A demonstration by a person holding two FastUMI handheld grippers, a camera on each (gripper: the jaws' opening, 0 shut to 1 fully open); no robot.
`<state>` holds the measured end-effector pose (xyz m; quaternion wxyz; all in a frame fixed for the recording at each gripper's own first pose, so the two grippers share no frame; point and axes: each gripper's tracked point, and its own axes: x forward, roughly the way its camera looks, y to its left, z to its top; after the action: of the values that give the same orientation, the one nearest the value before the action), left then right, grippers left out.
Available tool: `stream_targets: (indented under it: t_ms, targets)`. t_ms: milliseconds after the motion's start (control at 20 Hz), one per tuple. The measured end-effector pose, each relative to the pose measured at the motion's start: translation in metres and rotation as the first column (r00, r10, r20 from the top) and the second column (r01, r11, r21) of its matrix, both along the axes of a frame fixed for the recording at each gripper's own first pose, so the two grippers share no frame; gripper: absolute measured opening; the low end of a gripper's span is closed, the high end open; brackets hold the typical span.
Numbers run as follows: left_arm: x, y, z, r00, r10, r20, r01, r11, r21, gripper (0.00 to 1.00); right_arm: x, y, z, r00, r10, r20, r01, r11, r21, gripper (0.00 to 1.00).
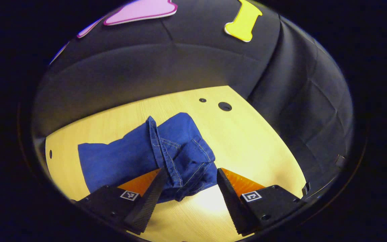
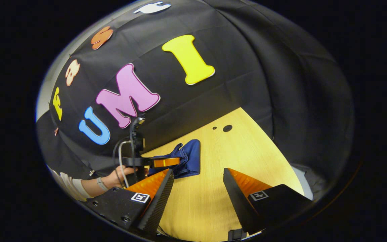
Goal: Grasp the waist and the cuffs of the jeans and fold them to make the two legs overlap; first hold the waist and fold one-third of the jeans toward the cuffs, then hold the cuffs and fold the remaining one-third in the same direction to finish folding.
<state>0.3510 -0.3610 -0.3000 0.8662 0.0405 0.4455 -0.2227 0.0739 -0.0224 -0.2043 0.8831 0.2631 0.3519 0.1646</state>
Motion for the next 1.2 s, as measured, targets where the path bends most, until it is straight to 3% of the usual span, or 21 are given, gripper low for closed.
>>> stream_targets:
  t_ms: [50, 100, 300, 600, 850, 1050, 1200]
  targets:
    - [-0.011, 0.001, 0.026, 0.999, 0.005, 0.046, -0.004, 1.000, -0.029, 0.89, 0.000, 0.003, 0.009, 0.999, 0.016, 0.033, -0.015, 1.000, -0.026, 0.92]
    - [-0.022, 0.005, 0.050, 0.995, 0.017, 0.095, -0.012, 0.999, -0.049, 0.95, -0.001, 0.007, 0.020, 0.997, 0.032, 0.071, -0.029, 0.998, -0.048, 0.93]
    - [-0.091, 0.044, 0.139, 0.959, 0.081, 0.272, -0.052, 0.992, -0.111, 0.95, -0.014, 0.031, 0.073, 0.977, 0.070, 0.200, -0.047, 0.992, -0.118, 0.95]
    - [-0.216, 0.110, 0.233, 0.852, 0.228, 0.472, -0.184, 0.973, -0.138, 0.95, -0.062, 0.066, 0.144, 0.942, 0.077, 0.327, -0.024, 0.986, -0.163, 0.97]
    - [-0.296, 0.139, 0.300, 0.741, 0.279, 0.611, -0.244, 0.959, -0.142, 0.95, -0.096, 0.076, 0.192, 0.884, 0.127, 0.450, -0.014, 0.969, -0.246, 0.97]
    - [-0.321, 0.144, 0.339, 0.654, 0.324, 0.684, -0.255, 0.945, -0.203, 0.95, -0.111, 0.084, 0.233, 0.824, 0.122, 0.553, 0.031, 0.965, -0.259, 0.97]
    - [-0.322, 0.147, 0.349, 0.615, 0.323, 0.719, -0.265, 0.944, -0.196, 0.95, -0.117, 0.093, 0.248, 0.801, 0.145, 0.581, 0.007, 0.968, -0.252, 0.97]
